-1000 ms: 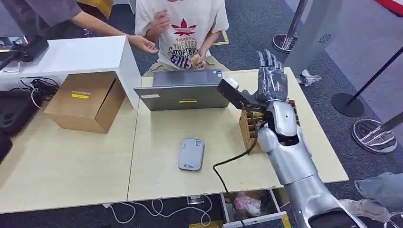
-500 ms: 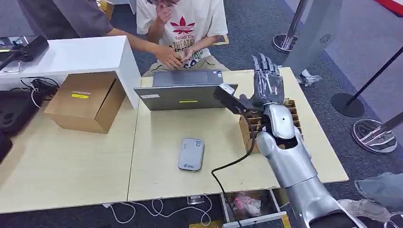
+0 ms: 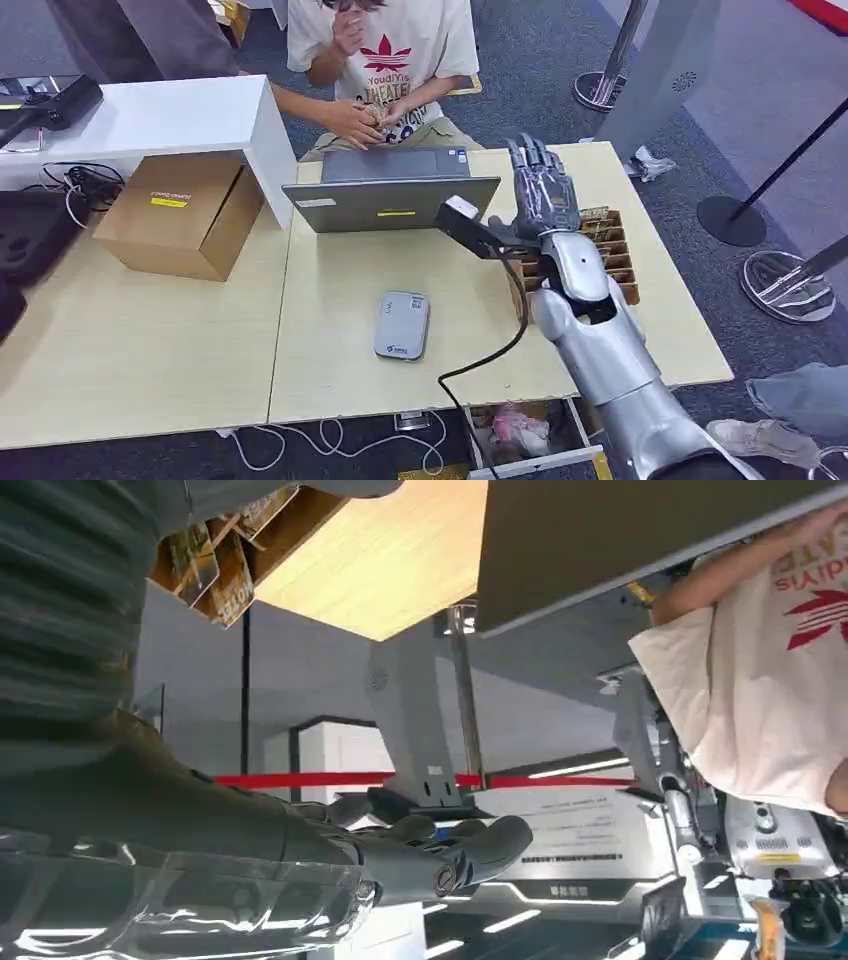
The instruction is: Pass the card to the sensor for recognition and then transmit it.
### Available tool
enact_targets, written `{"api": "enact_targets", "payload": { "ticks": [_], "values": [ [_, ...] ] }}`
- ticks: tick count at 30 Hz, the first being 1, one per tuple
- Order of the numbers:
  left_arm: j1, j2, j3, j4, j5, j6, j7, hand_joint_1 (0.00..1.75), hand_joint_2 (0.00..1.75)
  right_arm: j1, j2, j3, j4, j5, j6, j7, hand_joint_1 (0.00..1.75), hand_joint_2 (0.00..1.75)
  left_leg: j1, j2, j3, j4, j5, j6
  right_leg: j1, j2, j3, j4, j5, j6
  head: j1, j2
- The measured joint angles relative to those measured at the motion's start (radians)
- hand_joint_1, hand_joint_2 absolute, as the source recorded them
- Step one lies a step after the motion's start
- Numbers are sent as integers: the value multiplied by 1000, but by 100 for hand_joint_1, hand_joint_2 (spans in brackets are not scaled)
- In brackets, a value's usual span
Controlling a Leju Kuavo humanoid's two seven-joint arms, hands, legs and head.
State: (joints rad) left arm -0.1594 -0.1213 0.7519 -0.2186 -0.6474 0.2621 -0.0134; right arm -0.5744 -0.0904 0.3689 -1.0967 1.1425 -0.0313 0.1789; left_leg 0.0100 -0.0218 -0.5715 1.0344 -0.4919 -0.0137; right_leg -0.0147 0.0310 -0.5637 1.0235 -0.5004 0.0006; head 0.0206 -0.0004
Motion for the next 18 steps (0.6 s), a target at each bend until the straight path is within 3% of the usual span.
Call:
{"api": "enact_targets", "payload": {
  "ticks": [3,4,5,7,8,12,14,16,18],
  "values": [
    [0,0,0,0,0,-1,0,0,0,1,0,2,0,0,0,0,19,175,0,0,0,0,0,0,0,0,0,0,0,0,0,0],
    [0,0,0,0,0,-1,0,0,0,1,0,2,0,0,0,0,28,175,0,0,0,0,0,0,0,0,0,0,0,0,0,0],
    [0,0,0,0,-1,-1,0,0,0,2,0,2,0,-1,0,0,47,175,0,0,0,0,0,0,0,0,0,0,0,0,0,0],
    [0,0,0,0,-2,-1,0,0,0,6,-1,3,-2,-3,0,0,49,175,0,0,0,0,0,0,0,0,0,0,0,0,0,0],
    [0,0,0,0,-2,-1,0,0,0,8,-1,4,-4,-4,0,0,66,175,0,0,0,0,0,0,0,0,0,0,0,0,0,0],
    [-1,0,0,0,-2,-1,0,0,0,14,-2,9,-12,-6,0,1,54,175,0,0,0,0,0,0,0,0,0,0,0,0,0,0],
    [-1,0,0,0,-2,-1,0,0,0,20,-3,10,-21,-8,-1,10,68,175,0,0,0,0,0,0,0,0,0,0,0,0,0,0],
    [-1,0,0,0,-2,-1,0,0,0,35,-8,12,-41,-9,-2,18,44,175,0,0,0,0,0,0,0,0,0,0,0,0,0,0],
    [-1,0,0,0,-2,-1,-1,0,0,52,-14,13,-60,-11,-3,28,42,175,0,0,0,0,0,0,0,0,0,0,0,0,0,0]
  ]
}}
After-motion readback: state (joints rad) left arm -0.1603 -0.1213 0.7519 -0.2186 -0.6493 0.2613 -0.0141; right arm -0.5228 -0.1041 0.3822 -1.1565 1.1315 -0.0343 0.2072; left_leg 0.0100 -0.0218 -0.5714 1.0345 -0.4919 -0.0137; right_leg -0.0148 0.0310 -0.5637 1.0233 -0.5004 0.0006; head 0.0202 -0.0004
